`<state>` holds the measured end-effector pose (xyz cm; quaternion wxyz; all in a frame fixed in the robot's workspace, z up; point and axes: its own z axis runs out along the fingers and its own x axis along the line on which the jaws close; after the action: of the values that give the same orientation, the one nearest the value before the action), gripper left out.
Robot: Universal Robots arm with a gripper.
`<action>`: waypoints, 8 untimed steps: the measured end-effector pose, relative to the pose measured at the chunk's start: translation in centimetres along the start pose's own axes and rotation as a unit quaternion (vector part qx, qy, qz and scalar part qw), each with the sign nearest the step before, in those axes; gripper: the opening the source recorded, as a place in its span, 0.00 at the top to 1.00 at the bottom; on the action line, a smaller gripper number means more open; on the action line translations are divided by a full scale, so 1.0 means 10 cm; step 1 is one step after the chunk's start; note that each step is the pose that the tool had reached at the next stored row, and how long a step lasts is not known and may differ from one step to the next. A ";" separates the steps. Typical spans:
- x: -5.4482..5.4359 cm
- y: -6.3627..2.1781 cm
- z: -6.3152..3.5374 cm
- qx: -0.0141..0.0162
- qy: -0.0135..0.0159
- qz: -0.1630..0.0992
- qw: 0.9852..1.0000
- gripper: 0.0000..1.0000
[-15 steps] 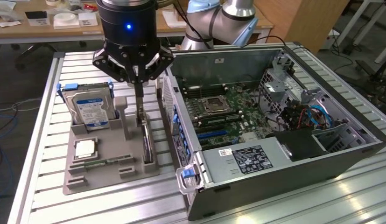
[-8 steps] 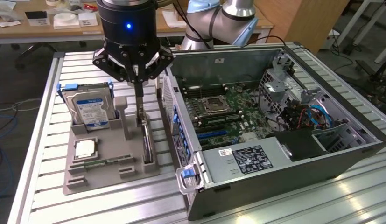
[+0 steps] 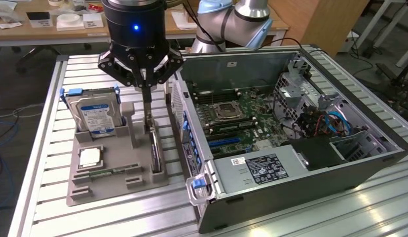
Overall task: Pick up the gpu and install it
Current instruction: 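Pick up the gpu and move the gpu toward the slot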
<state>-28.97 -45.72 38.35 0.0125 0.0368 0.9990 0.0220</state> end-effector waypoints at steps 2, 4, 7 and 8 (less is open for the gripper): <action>0.00 0.000 0.000 0.000 0.000 0.000 1.000 0.89; 0.00 0.000 0.000 0.000 0.000 0.000 1.000 0.89; 0.00 0.000 0.000 0.000 0.000 0.000 1.000 0.89; 0.00 0.000 0.000 0.000 0.000 0.000 1.000 0.89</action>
<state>-28.97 -45.72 38.35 0.0125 0.0368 0.9990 0.0220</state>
